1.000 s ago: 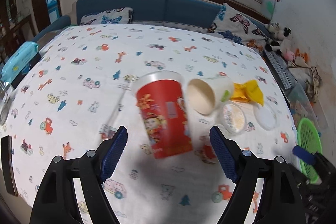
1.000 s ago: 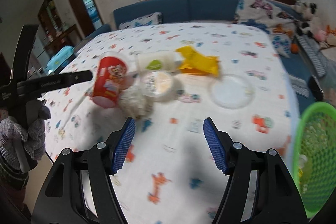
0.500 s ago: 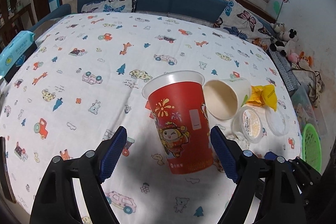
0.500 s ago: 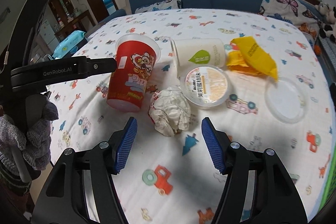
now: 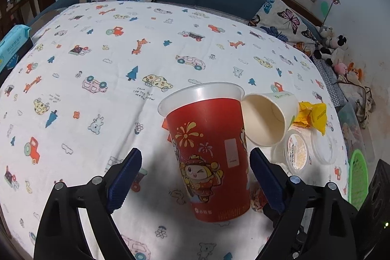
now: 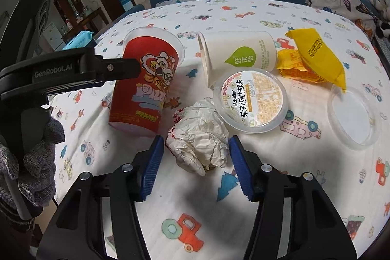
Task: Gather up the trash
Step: 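Grasp the red paper cup with the left gripper while the right gripper grasps the crumpled tissue, then carry the red cup and tissue over the green basket and release both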
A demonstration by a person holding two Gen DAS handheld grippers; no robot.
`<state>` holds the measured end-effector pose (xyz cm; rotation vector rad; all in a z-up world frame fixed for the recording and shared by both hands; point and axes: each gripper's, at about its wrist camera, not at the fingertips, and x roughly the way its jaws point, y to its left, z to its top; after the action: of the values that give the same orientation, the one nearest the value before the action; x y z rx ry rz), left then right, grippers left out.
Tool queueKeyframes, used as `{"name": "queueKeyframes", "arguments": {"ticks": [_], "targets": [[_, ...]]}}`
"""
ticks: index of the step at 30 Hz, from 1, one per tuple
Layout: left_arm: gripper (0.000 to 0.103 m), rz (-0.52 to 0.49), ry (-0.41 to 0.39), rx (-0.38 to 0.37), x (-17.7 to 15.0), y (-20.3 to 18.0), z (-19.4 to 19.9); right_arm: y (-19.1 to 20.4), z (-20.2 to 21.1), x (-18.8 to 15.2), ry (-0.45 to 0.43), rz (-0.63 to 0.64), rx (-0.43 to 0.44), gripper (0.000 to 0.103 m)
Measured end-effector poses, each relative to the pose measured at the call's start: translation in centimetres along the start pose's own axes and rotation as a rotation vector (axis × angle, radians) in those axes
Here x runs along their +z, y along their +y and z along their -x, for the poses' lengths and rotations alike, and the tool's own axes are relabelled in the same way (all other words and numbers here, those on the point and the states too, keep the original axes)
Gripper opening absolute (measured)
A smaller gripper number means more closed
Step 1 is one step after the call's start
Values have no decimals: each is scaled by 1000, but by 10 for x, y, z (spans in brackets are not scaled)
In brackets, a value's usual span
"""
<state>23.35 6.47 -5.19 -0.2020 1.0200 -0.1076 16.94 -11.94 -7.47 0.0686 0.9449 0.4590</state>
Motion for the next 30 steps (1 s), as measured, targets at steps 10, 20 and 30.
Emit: {"name": "queueKeyframes", "arguments": {"ticks": [10,20,30], "targets": [[90,39,32,-28,10,3,-20,3,10,-4,-19,11,9,51],[90,53,62,-40,17,2,-35,-2,29,-9,-39,8,14,51],[72,50,52,-75,15,-2,-32,-5,43,-19,-46,3,4,51]]}}
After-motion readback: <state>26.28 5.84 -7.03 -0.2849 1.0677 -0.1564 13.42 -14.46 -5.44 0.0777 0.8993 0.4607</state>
